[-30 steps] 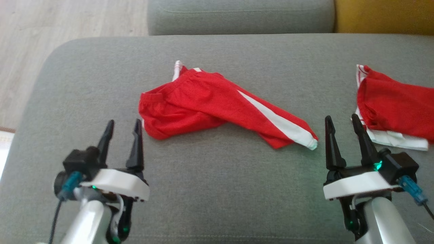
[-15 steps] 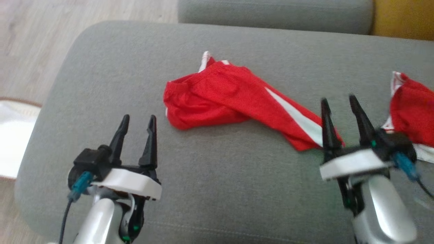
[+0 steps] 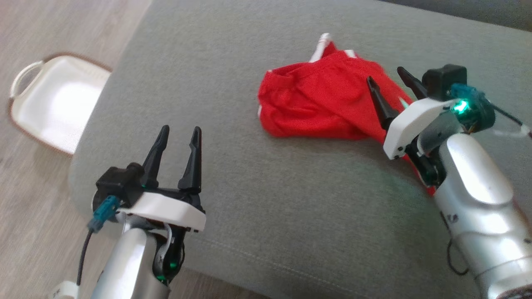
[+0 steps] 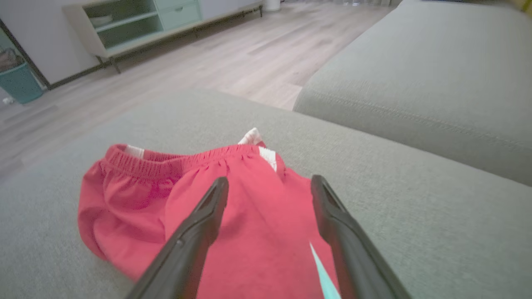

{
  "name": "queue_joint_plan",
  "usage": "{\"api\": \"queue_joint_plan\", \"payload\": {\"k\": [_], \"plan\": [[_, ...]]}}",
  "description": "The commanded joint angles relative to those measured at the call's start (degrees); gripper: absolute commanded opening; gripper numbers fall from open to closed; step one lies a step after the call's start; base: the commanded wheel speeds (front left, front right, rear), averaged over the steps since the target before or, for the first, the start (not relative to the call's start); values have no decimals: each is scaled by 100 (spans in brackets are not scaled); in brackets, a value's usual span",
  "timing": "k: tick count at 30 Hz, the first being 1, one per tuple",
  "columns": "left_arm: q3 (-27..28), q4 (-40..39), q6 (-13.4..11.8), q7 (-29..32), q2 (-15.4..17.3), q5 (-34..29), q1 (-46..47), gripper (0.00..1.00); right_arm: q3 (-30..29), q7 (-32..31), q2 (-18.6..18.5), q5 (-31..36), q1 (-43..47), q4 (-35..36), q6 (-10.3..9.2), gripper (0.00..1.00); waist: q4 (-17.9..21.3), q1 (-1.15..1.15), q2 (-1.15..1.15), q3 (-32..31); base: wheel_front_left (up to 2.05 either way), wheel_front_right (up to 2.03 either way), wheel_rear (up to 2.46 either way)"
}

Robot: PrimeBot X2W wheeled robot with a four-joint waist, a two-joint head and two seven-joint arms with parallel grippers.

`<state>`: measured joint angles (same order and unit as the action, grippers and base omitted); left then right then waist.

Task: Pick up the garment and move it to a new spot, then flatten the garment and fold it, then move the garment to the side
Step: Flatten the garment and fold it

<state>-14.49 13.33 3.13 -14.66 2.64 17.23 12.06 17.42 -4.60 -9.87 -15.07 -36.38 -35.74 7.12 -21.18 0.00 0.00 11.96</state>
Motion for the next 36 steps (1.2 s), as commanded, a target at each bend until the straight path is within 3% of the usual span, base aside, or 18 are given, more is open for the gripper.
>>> {"api": "queue_joint_plan", "payload": {"k": [1,8,15,16,17,18,25,36], "plan": [[142,-157,20,-33,28,30,235,100,232,-51,-54,-129,-319,-22,36,100,-260,0,0,195,0,0,0],[-34,-193,-68,-34,25,230,289,100,778,-99,-376,-589,-886,-834,36,100,-480,0,0,374,0,0,0],[-153,-202,-116,-34,24,275,339,100,1183,2,-390,-916,-1260,-1407,36,100,-513,0,0,480,0,0,0],[-163,-200,-120,-34,24,271,345,100,1258,7,-388,-983,-1293,-1455,36,89,-507,0,0,485,0,0,0],[-168,-199,-127,-34,24,269,349,100,1329,50,-391,-1039,-1326,-1486,36,20,-498,0,0,485,0,0,0],[-169,-197,-134,-34,24,266,350,100,1392,112,-395,-1093,-1359,-1512,36,0,-484,0,0,479,0,0,0],[-74,-183,-150,-34,24,211,294,100,1445,965,-683,-1183,-1737,-1719,36,0,-177,0,0,291,0,0,0],[75,-215,-113,-34,24,80,141,100,718,1806,-1437,-351,-2644,-1933,36,0,419,0,0,-44,0,0,0]]}}
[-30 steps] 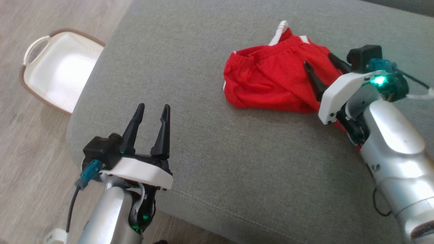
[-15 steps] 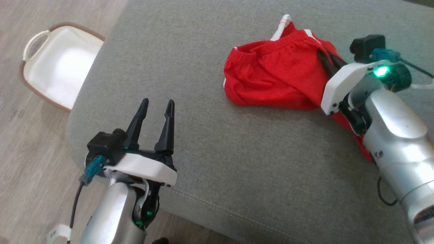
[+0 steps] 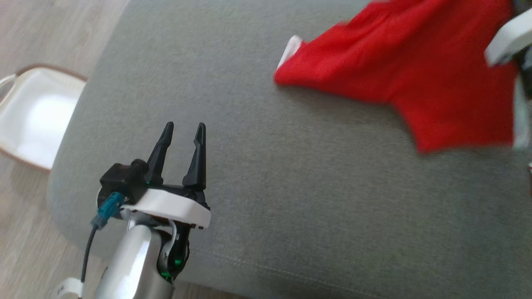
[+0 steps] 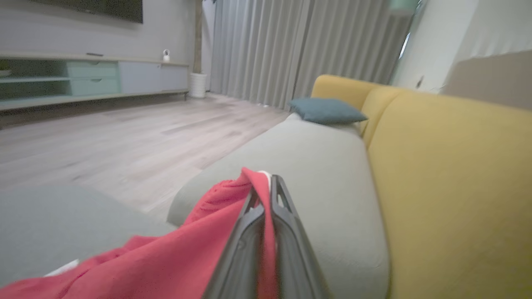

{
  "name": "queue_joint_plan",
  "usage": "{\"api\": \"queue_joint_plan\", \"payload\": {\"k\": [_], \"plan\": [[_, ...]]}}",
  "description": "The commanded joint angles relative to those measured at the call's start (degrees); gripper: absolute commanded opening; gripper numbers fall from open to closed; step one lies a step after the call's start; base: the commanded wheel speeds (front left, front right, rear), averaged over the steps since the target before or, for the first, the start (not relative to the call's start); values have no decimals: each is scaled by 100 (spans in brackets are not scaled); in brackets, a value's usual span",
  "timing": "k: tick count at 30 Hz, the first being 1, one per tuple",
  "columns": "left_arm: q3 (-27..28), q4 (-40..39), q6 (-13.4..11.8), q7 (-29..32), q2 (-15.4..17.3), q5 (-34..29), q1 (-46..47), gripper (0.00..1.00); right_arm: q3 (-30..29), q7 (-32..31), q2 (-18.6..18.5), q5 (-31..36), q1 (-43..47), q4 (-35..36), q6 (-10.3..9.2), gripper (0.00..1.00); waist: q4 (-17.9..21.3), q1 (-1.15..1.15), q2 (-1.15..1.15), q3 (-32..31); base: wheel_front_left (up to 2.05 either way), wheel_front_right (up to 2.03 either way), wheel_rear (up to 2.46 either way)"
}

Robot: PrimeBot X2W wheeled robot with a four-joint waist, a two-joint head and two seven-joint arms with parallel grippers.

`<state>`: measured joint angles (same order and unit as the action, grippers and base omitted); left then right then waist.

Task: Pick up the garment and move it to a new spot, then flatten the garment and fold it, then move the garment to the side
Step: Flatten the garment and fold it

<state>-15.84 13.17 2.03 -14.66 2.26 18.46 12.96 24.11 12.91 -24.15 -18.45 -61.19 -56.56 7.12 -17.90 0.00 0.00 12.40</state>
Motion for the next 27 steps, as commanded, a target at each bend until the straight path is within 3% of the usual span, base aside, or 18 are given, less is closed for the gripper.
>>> {"api": "queue_joint_plan", "payload": {"k": [1,6,10,21,27], "plan": [[222,-200,0,-34,62,-55,37,100,-59,94,-40,94,-262,177,36,0,138,0,0,-128,0,0,0],[251,-219,6,-34,62,-95,-31,100,-390,190,47,639,-485,622,36,0,311,0,0,-282,0,0,0],[254,-231,-5,-34,62,-102,-76,100,-274,204,336,979,-154,1199,36,0,376,0,0,-334,0,0,0],[278,-231,-54,-34,62,-87,-230,100,730,190,1455,939,2140,2357,36,0,494,0,0,-459,0,0,0],[307,-176,-30,-34,62,-125,-339,100,1352,126,1961,889,3199,2453,36,0,692,0,0,-560,0,0,0]]}}
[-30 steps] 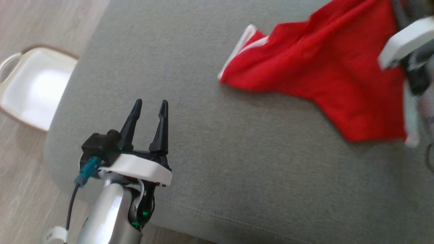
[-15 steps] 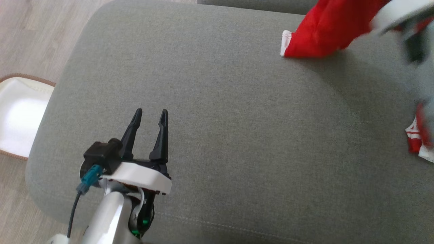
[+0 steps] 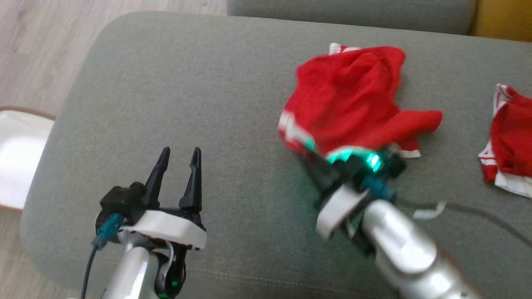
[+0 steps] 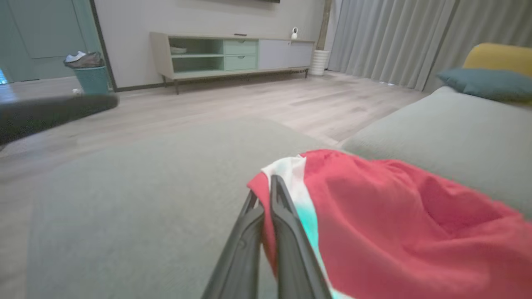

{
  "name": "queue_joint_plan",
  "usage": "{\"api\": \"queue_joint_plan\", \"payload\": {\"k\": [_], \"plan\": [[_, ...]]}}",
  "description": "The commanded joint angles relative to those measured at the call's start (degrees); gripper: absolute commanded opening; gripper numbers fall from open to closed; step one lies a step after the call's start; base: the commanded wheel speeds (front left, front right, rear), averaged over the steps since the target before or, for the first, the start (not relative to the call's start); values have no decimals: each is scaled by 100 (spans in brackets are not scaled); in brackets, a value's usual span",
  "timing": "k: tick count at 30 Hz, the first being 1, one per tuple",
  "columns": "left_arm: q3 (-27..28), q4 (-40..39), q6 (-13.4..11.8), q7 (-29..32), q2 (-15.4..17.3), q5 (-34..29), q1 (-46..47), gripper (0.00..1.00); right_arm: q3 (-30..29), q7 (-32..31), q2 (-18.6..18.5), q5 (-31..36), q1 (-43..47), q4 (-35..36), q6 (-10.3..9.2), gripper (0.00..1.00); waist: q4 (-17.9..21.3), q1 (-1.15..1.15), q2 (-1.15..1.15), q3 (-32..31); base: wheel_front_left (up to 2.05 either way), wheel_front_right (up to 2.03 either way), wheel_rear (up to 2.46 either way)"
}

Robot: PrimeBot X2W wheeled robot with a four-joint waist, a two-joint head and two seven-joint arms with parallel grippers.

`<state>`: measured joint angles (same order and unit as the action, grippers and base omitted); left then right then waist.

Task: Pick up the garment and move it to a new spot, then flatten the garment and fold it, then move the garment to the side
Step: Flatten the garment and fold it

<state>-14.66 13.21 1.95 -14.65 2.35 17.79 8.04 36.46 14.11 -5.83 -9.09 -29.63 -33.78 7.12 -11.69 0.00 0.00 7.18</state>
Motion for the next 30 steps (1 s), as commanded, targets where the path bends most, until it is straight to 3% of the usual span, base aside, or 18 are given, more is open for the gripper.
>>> {"api": "queue_joint_plan", "payload": {"k": [1,2,3,4,5,11,18,30], "plan": [[191,-174,-16,-35,53,-67,150,100,209,2,172,-67,160,147,36,0,109,0,0,-49,0,0,0],[187,-163,-9,-35,53,-80,150,100,295,-10,205,-91,260,103,36,0,146,0,0,-67,0,0,0],[184,-153,-6,-35,53,-93,152,100,399,-15,228,-106,332,58,36,7,180,0,0,-85,0,0,0],[184,-147,-6,-35,53,-98,155,100,492,-11,244,-104,373,18,36,73,215,0,0,-100,0,0,0],[182,-141,-3,-35,53,-103,159,100,533,-8,255,-92,395,-35,36,100,248,0,0,-115,0,0,0],[201,-126,-4,-35,53,-136,117,100,406,25,283,-135,443,-153,36,100,431,0,0,-204,0,0,0],[204,-145,-18,-35,53,-130,36,100,-241,58,289,-45,703,-83,36,100,627,0,0,-313,0,0,0],[166,-171,14,-35,53,-160,-65,100,-2793,82,272,333,1860,775,36,100,871,0,0,-378,0,0,0]]}}
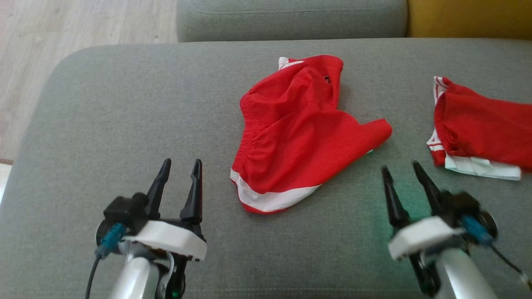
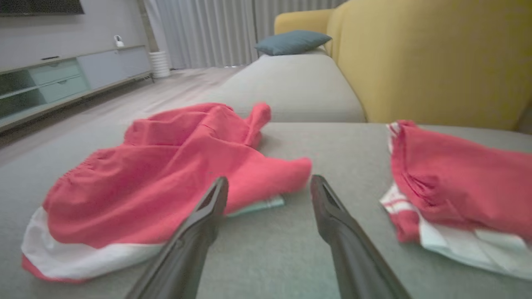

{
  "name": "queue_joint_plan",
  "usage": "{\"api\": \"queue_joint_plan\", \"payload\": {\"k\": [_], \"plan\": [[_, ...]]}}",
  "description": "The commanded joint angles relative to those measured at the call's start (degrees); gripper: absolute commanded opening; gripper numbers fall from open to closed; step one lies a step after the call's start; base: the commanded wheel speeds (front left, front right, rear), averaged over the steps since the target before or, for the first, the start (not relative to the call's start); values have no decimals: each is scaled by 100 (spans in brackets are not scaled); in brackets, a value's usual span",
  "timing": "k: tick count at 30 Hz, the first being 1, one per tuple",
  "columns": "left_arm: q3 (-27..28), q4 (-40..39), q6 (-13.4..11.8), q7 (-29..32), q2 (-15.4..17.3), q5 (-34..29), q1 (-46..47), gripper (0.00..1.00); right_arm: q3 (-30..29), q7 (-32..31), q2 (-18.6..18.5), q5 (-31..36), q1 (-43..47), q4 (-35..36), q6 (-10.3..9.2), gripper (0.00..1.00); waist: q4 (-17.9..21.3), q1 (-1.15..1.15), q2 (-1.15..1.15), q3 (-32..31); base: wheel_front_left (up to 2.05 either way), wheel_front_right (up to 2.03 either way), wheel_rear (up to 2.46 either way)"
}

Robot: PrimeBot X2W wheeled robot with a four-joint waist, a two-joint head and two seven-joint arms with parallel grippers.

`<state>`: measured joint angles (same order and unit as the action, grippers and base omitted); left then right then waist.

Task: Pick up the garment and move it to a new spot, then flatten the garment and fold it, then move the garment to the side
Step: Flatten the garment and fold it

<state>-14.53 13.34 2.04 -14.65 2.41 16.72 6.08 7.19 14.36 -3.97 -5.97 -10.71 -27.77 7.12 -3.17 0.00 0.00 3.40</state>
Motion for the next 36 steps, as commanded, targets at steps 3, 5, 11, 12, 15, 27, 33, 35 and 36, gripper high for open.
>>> {"api": "queue_joint_plan", "payload": {"k": [3,5,11,12,15,27,33,35,36], "plan": [[147,-205,-2,-35,47,-51,118,100,-145,58,103,5,228,325,36,100,83,0,0,33,0,0,0],[138,-209,9,-35,47,-60,132,100,-183,56,106,-159,287,400,36,100,116,0,0,70,0,0,0],[107,-209,53,-35,47,-71,234,100,-172,-64,108,-487,112,387,36,100,95,0,0,193,0,0,0],[96,-207,61,-35,47,-69,258,100,-171,-106,108,-560,54,351,36,100,72,0,0,221,0,0,0],[68,-201,75,-35,47,-66,319,100,-238,-276,108,-848,-156,154,36,100,-27,0,0,322,0,0,0],[37,-160,141,-35,47,-74,521,100,-768,-661,109,-817,-1203,-1239,36,100,-512,0,0,778,0,0,0],[3,-154,156,-35,47,-48,612,100,-938,-513,109,-619,-1556,-1778,36,100,-660,0,0,901,0,0,0],[-3,-151,154,-35,47,-46,624,100,-979,-480,109,-535,-1647,-1939,36,100,-687,0,0,921,0,0,0],[-6,-150,152,-35,47,-46,626,100,-994,-462,109,-492,-1688,-2011,36,100,-698,0,0,929,0,0,0]]}}
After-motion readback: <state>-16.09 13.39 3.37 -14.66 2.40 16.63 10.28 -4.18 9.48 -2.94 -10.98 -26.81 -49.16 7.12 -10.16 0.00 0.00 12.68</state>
